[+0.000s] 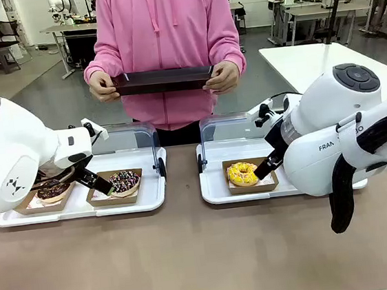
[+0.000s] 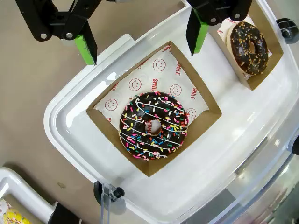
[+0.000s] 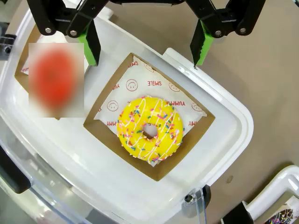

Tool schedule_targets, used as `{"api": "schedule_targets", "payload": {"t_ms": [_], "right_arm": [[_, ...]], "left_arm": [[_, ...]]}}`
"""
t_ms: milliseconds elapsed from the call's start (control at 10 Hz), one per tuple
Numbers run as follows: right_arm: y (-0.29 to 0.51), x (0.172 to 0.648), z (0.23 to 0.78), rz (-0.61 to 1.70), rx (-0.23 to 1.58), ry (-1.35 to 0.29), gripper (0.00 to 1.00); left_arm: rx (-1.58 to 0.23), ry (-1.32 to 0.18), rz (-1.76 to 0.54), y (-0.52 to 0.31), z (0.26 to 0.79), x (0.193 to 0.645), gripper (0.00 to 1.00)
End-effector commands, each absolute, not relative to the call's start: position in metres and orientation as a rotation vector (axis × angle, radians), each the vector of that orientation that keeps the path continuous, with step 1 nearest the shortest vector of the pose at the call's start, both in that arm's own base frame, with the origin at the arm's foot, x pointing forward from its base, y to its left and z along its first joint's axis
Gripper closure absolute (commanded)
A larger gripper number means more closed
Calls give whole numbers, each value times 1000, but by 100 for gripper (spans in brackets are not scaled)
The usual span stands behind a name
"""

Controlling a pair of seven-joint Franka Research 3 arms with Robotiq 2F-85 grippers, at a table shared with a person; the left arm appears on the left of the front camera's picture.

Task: Provide the desired donut to the person.
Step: Pick up and lift the Paper togo box containing the Donut pointed at by the person.

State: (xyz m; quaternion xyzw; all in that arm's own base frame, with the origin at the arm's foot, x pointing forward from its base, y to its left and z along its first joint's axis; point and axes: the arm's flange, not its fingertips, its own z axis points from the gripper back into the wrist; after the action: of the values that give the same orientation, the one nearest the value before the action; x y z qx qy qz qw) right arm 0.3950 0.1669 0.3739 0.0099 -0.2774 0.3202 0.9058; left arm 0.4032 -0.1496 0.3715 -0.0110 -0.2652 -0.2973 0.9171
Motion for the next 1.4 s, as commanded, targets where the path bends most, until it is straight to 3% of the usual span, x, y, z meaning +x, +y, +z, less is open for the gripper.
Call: {"api": "schedule_targets", "payload": {"t_ms": [0,1100,1300], "right_arm": [[167,395,374,661,21,-573,0],[167,395,374,661,20,-573,0],[117,371,427,753,122,-551,0]], "left_arm": [[-22,-546,-612,-150,371,403,0],[-8,-555,-642,-143,382,389,0],[-54,-512,-718,-99,417,365,0]]}}
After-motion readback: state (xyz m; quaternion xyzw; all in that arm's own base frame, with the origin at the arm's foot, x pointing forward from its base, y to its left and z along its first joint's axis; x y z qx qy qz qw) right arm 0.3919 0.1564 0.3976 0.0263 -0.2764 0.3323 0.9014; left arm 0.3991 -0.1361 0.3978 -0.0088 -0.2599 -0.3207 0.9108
